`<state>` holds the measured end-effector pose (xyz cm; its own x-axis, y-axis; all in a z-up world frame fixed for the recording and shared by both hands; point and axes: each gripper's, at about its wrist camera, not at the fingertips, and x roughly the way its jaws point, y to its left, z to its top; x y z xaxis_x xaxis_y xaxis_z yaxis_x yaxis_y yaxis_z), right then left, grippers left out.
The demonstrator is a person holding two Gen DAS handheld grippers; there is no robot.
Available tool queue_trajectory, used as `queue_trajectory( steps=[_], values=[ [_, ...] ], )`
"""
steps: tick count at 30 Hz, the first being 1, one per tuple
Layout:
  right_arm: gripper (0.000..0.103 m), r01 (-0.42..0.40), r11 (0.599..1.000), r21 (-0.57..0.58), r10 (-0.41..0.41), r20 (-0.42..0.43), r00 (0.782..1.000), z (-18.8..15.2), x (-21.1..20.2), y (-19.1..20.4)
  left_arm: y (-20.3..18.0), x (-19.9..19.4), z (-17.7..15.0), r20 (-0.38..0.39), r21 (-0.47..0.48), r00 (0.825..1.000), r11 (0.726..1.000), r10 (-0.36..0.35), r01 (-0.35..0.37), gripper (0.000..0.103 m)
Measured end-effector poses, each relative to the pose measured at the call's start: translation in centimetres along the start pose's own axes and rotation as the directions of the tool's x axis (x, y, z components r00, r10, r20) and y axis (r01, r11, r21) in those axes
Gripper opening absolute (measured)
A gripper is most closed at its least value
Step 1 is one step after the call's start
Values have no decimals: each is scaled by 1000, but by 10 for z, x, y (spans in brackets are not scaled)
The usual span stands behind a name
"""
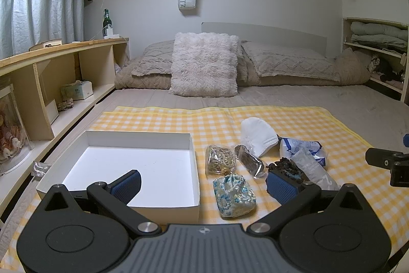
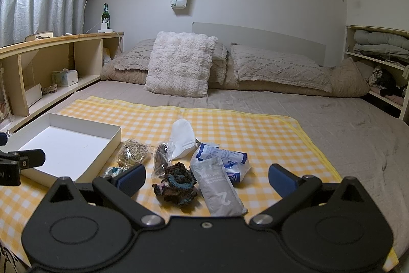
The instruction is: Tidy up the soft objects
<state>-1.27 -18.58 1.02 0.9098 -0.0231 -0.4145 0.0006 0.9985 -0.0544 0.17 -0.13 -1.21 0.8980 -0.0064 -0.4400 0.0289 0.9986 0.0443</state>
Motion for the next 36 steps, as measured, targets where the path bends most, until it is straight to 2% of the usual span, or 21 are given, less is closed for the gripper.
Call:
queue_trajectory(
  steps=[27, 30, 36],
  values=[
    [103, 0, 1000, -4, 0, -1, 1000, 0, 0, 1, -2, 1, -4, 1, 1, 1000, 1000, -4, 4, 103],
    [103, -1, 1000, -1, 1, 1, 1000, -1, -1, 2, -6, -4, -4, 28, 25, 1000, 1000, -5, 4, 103],
    [103, -10, 1000, 11, 9, 44, 999, 2, -5, 2, -17, -4, 17, 39, 71, 999, 997, -23, 20, 103]
  ],
)
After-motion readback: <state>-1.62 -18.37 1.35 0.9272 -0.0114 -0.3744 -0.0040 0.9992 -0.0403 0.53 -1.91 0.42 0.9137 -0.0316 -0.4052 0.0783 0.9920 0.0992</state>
